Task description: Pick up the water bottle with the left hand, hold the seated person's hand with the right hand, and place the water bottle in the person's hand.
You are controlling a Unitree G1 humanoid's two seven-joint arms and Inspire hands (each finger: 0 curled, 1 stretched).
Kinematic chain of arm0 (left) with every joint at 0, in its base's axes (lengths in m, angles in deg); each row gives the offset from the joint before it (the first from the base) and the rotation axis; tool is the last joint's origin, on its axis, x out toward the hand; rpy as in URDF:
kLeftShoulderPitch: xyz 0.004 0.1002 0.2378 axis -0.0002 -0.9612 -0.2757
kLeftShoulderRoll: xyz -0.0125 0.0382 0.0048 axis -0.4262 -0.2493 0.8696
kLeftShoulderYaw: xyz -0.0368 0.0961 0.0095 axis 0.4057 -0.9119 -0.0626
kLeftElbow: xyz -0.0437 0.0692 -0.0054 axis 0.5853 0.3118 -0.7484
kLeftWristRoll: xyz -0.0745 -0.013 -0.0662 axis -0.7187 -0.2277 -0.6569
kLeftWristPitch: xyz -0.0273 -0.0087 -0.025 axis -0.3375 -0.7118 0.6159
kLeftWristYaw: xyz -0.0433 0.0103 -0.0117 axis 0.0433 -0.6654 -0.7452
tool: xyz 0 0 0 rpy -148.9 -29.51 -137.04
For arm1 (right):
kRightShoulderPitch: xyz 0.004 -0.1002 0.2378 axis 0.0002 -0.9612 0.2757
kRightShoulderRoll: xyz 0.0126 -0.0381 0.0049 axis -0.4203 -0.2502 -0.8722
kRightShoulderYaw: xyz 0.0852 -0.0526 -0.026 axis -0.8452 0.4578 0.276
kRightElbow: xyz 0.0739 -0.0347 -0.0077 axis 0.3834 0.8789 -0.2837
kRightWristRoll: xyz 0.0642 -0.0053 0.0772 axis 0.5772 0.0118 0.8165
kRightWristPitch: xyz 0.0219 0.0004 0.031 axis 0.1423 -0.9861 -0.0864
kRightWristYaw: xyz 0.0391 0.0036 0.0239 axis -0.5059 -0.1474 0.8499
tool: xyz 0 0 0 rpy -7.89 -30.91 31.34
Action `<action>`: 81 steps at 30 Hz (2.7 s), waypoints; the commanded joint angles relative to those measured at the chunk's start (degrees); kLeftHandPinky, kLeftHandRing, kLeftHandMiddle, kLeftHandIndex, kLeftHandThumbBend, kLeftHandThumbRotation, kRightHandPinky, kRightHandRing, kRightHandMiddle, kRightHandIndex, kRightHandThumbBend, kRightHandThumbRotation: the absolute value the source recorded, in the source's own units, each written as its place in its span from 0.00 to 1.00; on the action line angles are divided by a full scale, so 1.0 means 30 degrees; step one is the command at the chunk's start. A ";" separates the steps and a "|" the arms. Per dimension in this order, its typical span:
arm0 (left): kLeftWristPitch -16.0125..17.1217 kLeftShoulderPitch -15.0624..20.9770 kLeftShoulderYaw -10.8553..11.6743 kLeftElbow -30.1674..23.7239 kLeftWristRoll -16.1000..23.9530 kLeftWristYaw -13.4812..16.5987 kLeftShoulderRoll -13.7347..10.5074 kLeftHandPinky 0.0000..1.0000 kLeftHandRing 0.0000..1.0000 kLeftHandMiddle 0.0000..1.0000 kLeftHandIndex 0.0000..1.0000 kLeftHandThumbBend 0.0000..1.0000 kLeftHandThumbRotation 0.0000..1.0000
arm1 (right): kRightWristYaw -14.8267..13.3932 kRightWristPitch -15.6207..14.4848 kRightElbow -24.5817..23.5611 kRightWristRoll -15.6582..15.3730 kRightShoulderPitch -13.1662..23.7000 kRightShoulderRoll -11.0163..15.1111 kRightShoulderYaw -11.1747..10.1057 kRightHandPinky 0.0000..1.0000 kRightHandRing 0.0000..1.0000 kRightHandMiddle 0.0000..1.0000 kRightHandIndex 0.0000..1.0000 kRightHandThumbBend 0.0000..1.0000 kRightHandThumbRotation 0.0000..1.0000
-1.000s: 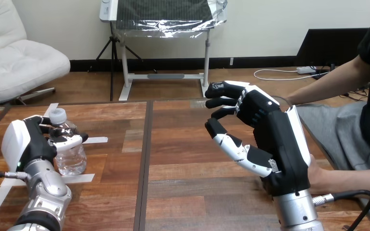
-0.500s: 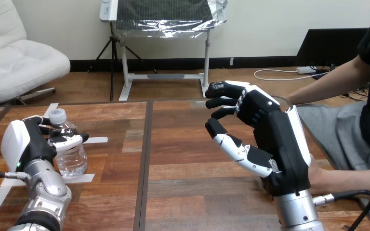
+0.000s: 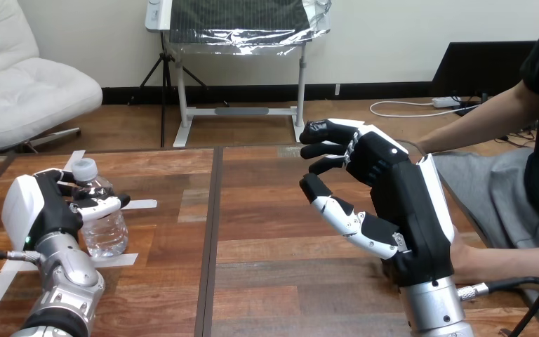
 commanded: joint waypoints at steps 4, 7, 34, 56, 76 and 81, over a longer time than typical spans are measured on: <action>0.0826 0.1343 -0.0156 -0.0220 0.0092 0.0228 -0.0190 0.42 0.47 0.51 0.50 0.77 0.00 | -0.0006 0.0133 -0.0970 0.0258 0.0404 -0.0133 -0.0091 0.54 0.64 0.68 0.66 0.45 0.03; 0.1029 0.1296 -0.0172 -0.0295 0.0100 0.0301 -0.0139 0.43 0.47 0.51 0.50 0.77 0.00 | -0.0004 0.0058 -0.1034 0.0272 0.0370 -0.0139 -0.0080 0.54 0.64 0.68 0.66 0.45 0.03; 0.3218 0.1115 -0.0029 -0.1053 -0.0583 0.0410 0.0666 0.41 0.45 0.49 0.48 0.80 0.00 | -0.0029 0.0109 -0.1013 0.0272 0.0352 -0.0146 -0.0055 0.55 0.64 0.68 0.67 0.45 0.02; 0.5651 0.0688 0.0223 -0.2288 -0.1537 -0.0370 0.1463 0.43 0.45 0.48 0.47 0.79 0.00 | -0.0207 0.0039 -0.1067 0.0085 0.0349 -0.0223 -0.0098 0.54 0.64 0.68 0.67 0.45 0.01; 0.6119 -0.0617 0.0090 -0.5372 -0.1591 -0.1239 0.2084 0.45 0.45 0.47 0.46 0.77 0.00 | -0.0134 0.0144 -0.1004 0.0262 0.0474 -0.0074 -0.0256 0.54 0.64 0.69 0.68 0.45 0.00; 0.6263 -0.1172 0.0117 -0.6509 -0.1733 -0.1726 0.2255 0.45 0.46 0.48 0.46 0.76 0.00 | -0.0259 0.0125 -0.1165 0.0079 0.0559 0.0059 -0.0475 0.55 0.64 0.69 0.68 0.46 0.00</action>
